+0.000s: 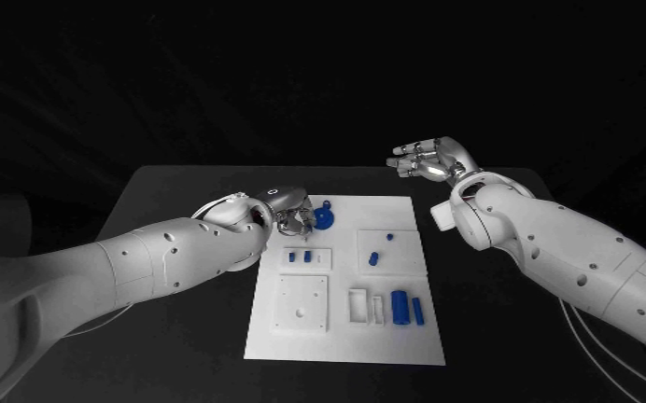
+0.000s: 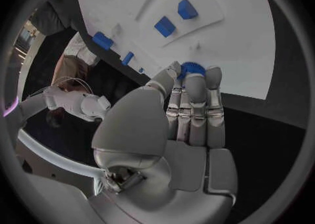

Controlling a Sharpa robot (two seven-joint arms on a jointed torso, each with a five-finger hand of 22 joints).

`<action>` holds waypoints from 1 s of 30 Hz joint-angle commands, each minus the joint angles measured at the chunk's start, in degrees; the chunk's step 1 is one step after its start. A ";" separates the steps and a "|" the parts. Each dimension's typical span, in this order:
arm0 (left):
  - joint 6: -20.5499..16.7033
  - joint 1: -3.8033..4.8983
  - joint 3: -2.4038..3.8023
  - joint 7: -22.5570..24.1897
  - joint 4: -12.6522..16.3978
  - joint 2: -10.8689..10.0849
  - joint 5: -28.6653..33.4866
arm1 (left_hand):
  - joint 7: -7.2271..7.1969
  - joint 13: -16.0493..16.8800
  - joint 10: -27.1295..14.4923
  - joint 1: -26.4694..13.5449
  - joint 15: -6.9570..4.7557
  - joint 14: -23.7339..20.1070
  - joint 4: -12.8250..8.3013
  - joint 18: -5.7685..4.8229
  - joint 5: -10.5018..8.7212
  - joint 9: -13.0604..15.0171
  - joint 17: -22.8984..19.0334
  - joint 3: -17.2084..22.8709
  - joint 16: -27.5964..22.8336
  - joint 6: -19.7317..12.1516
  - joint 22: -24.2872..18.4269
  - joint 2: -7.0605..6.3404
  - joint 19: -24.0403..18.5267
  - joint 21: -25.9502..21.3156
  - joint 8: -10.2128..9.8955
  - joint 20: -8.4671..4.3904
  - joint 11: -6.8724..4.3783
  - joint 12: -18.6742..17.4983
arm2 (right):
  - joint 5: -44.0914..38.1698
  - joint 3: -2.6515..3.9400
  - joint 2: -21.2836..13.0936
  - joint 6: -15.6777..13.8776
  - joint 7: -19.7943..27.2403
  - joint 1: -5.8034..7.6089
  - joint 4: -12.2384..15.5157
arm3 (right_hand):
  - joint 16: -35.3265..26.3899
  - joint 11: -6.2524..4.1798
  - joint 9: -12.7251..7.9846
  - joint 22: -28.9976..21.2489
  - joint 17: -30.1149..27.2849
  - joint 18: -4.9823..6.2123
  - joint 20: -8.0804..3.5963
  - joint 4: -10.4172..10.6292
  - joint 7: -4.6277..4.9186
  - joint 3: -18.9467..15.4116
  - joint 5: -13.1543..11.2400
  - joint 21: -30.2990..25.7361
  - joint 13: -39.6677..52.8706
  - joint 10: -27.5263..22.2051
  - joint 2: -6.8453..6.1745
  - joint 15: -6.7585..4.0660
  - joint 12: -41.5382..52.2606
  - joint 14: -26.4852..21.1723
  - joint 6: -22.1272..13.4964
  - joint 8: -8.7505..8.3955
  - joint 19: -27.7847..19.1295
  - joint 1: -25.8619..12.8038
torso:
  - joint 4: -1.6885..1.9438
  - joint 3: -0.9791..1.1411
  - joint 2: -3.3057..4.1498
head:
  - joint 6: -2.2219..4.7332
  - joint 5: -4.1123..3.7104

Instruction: Assemble the parts on the task board

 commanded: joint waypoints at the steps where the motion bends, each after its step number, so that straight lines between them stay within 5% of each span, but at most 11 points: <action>1: 1.05 0.13 0.12 0.95 0.70 -0.60 1.25 | -0.11 0.18 0.30 -0.20 -0.01 0.41 -0.26 1.08 0.01 -0.03 0.07 -0.20 -0.21 0.43 0.99 0.25 0.30 0.14 -0.32 -0.29 -0.24 0.20 | -0.30 0.02 -0.10 0.62 0.67 -0.02 0.11 | -0.13 -0.05 0.03 -0.09 -0.08 0.28 -0.16 0.49 -0.07 -0.01 0.20 -0.12 -0.08 0.30 -0.01 0.01 -0.22 0.24 0.44 -0.08 0.20 -0.14 | -0.03 -0.04 0.05 | -0.04 0.04; 30: 2.02 -1.05 0.07 1.88 -2.69 0.24 1.87 | -0.03 0.18 0.08 0.04 0.05 0.20 -0.48 1.07 0.00 -0.04 0.34 -0.33 -0.53 0.12 1.06 0.31 0.12 0.09 -0.33 -0.25 -0.13 0.20 | -0.30 0.02 -0.21 0.88 0.47 -0.03 0.06 | -0.15 -0.04 0.03 -0.09 -0.08 0.28 -0.15 0.61 -0.05 -0.11 0.30 -0.13 -0.08 0.27 -0.10 0.03 -0.22 0.22 0.38 -0.08 0.19 -0.11 | -0.05 0.00 0.06 | -0.27 0.06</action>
